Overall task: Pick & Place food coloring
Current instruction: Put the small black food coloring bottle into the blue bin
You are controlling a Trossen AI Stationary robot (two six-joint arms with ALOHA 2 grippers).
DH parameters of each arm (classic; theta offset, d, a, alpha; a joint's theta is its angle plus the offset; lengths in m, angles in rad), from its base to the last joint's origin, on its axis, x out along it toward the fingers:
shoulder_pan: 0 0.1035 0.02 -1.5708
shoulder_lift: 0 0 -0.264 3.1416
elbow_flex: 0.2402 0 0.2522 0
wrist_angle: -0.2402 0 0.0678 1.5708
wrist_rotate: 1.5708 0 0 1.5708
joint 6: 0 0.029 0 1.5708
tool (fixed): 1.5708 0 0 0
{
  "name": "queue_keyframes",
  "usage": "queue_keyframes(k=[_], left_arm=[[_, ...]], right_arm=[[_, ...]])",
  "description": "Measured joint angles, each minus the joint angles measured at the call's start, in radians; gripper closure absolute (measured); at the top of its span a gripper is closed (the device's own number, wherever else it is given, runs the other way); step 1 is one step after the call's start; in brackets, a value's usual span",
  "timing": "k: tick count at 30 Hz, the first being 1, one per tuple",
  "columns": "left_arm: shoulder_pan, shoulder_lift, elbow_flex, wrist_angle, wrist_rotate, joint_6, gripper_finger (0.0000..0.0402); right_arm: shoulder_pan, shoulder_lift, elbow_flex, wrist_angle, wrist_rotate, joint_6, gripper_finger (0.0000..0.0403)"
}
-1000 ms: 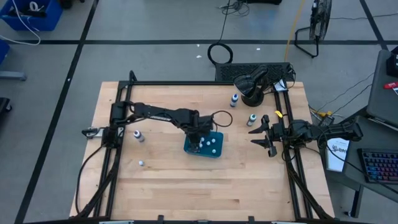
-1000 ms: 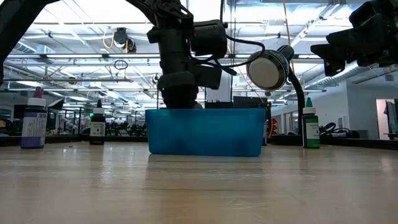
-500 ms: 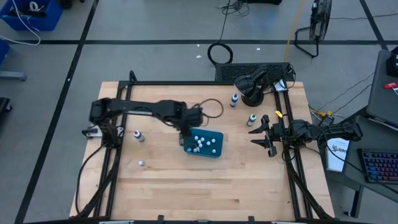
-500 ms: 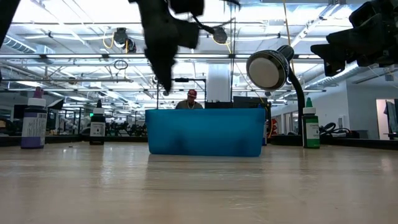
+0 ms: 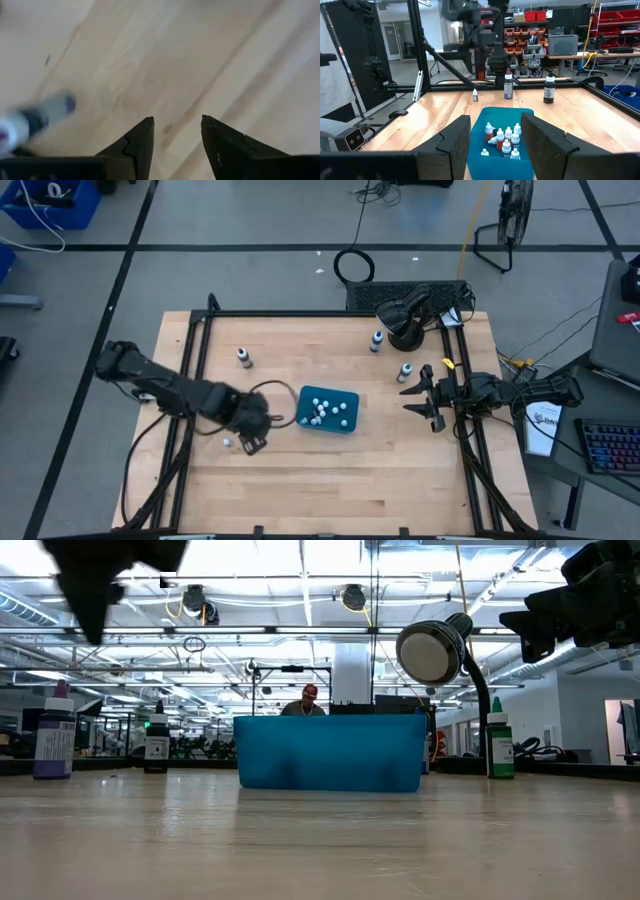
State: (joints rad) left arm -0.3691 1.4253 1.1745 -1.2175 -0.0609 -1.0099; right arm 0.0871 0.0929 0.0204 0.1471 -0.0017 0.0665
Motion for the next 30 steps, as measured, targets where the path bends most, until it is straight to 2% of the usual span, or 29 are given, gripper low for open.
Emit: queue_keyframes(k=[5,9,13,20,30], left_arm=[[-0.074,-0.040,-0.137,-0.002,-0.033,-0.286,0.0211],[-0.108,-0.039,-0.220,0.031,0.019,-0.407,0.0192],[-0.125,-0.039,-0.297,0.144,0.061,-0.430,0.0189],[-0.128,-0.039,-0.389,0.247,0.079,-0.465,0.0198],[-0.147,-0.038,-0.470,0.307,0.114,-0.503,0.0194]], right_arm=[[0.000,0.000,0.000,0.000,0.000,0.000,0.0240],[0.000,0.000,0.000,0.000,0.000,0.000,0.0237],[0.000,0.000,0.000,0.000,0.000,0.000,0.0237],[0.000,0.000,0.000,0.000,0.000,0.000,0.0237],[0.000,0.000,0.000,-0.001,0.000,0.000,0.0237]])
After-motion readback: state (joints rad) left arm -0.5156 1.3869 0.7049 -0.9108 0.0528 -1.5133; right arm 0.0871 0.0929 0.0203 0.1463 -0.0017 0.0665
